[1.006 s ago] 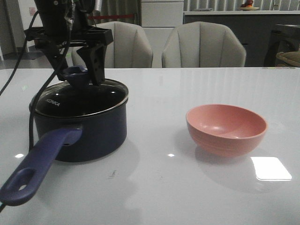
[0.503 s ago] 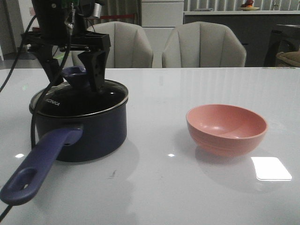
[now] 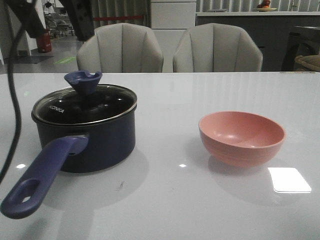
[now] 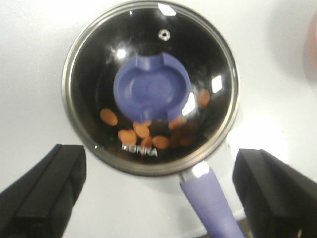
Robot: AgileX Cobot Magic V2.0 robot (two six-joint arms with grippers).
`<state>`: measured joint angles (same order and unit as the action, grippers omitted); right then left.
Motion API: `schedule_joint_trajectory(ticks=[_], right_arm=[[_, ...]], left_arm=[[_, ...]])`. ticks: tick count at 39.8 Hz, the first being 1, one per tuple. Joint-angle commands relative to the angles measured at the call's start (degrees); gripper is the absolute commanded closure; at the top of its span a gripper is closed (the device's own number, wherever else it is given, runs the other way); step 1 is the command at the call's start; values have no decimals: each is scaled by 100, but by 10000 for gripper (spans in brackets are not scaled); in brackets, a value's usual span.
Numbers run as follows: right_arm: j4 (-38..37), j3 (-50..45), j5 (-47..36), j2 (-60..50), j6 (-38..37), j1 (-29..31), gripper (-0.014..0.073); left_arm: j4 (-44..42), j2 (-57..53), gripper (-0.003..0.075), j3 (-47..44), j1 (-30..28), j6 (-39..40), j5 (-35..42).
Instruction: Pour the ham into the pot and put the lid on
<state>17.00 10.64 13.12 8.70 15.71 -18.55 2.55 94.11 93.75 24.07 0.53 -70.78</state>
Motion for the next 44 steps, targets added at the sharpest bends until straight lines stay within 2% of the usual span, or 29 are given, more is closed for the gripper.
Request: schedule_joint_trajectory(ticks=[1, 7, 24, 34, 37, 40, 42, 44], right_arm=[[24, 156, -393, 47, 42, 7, 434], [24, 156, -393, 47, 42, 7, 434], [24, 156, -393, 47, 42, 7, 434], [24, 156, -393, 47, 42, 7, 434], [24, 156, -393, 47, 42, 7, 434], [24, 156, -393, 47, 42, 7, 434], [24, 156, -393, 47, 42, 7, 434], [24, 156, -393, 47, 42, 7, 434]], left_arm=[[67, -922, 104, -366, 33, -1, 407], [56, -1970, 104, -1268, 33, -1, 911], [81, -5358, 104, -4423, 33, -1, 3255], [59, -7628, 108, -6021, 33, -1, 3788], [59, -8176, 145, -6381, 33, -1, 3777], [59, -8720, 248, -6668, 33, -1, 3790], [59, -9009, 349, -6826, 33, -1, 3826], [59, -9269, 484, -6996, 33, -1, 3993]])
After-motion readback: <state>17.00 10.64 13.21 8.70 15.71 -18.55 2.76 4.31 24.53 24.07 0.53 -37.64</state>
